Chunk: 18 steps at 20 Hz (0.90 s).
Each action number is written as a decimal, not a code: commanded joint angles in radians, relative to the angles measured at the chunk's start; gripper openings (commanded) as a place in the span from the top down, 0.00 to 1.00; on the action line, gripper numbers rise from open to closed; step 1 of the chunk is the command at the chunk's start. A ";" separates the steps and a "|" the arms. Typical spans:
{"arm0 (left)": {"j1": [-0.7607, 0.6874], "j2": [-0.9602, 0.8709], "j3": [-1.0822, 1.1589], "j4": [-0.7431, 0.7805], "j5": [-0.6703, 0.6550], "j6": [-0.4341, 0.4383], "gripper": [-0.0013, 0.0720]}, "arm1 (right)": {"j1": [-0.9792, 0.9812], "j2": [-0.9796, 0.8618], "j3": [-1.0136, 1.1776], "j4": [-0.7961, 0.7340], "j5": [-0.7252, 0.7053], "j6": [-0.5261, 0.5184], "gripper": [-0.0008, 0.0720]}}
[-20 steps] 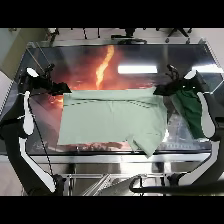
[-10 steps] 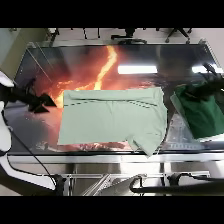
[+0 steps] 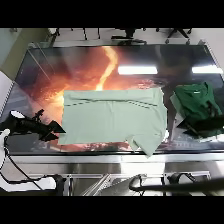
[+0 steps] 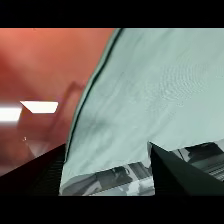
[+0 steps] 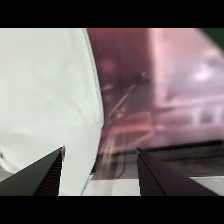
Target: Fold the shirts.
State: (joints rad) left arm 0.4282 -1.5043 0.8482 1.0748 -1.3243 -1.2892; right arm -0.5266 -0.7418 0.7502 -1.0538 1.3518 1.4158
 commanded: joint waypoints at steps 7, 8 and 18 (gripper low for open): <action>-0.167 0.005 0.028 0.025 0.135 0.001 0.96 | 0.076 -0.061 -0.332 0.218 -0.182 -0.141 0.28; -0.167 0.005 0.040 0.025 0.130 -0.006 0.96 | 0.116 -0.088 -0.333 0.218 -0.220 -0.146 0.28; -0.044 0.077 0.051 0.039 0.020 -0.010 0.97 | 0.232 -0.033 -0.124 0.193 -0.098 -0.127 0.97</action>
State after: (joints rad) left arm 0.3428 -1.4685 0.8978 1.1282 -1.2488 -1.2984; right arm -0.2882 -0.8425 0.5323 -0.7509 1.1572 1.1995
